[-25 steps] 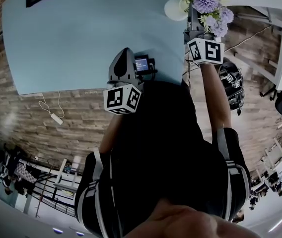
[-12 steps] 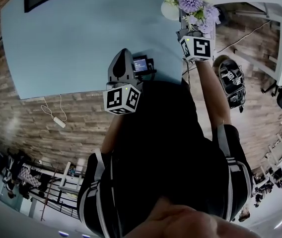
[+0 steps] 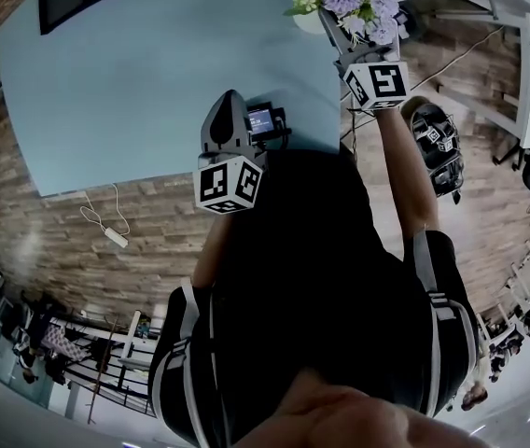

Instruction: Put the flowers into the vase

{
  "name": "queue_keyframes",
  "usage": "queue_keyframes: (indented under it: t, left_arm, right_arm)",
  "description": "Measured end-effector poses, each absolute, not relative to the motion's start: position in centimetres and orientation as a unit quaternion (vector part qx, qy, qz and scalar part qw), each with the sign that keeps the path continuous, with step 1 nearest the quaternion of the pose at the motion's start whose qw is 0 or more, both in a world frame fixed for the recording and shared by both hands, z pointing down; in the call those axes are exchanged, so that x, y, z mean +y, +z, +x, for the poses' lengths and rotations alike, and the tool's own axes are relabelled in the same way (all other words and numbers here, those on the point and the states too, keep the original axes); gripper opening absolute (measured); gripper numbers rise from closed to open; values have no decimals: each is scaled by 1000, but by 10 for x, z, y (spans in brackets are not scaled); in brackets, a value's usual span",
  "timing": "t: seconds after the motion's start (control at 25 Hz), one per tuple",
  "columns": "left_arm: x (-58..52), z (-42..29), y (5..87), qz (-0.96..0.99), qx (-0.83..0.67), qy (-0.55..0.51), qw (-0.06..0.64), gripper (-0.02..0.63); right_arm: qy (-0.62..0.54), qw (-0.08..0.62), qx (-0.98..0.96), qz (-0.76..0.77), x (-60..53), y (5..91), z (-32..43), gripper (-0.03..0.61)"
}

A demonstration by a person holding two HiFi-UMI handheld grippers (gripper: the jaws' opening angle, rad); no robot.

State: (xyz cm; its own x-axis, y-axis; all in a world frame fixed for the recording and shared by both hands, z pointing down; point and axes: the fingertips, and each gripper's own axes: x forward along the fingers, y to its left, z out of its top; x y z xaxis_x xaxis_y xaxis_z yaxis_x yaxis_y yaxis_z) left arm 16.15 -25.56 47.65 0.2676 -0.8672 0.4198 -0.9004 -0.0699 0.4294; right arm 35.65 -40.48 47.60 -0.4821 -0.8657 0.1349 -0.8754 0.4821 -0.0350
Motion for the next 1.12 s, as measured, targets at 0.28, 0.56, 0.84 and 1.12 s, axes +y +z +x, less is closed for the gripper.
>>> queue_keyframes:
  t: [0.28,0.56,0.84,1.12]
  left_arm:
    - [-250,162,475,733,-604,26,313,14]
    - [-241,154,470,732,-607,21,309,14]
    - [-241,139,469,760,-583,-1,287,14]
    - [-231,184,459,831,-478,2,284,14]
  right_arm:
    - [70,72,-872,478,-397,480,361,282]
    - [149,112,-882,433,-375,500,365,302]
    - [244,107,-819,509,-257,518,396,301]
    - [149,112,-841,508,-165,463,350,92]
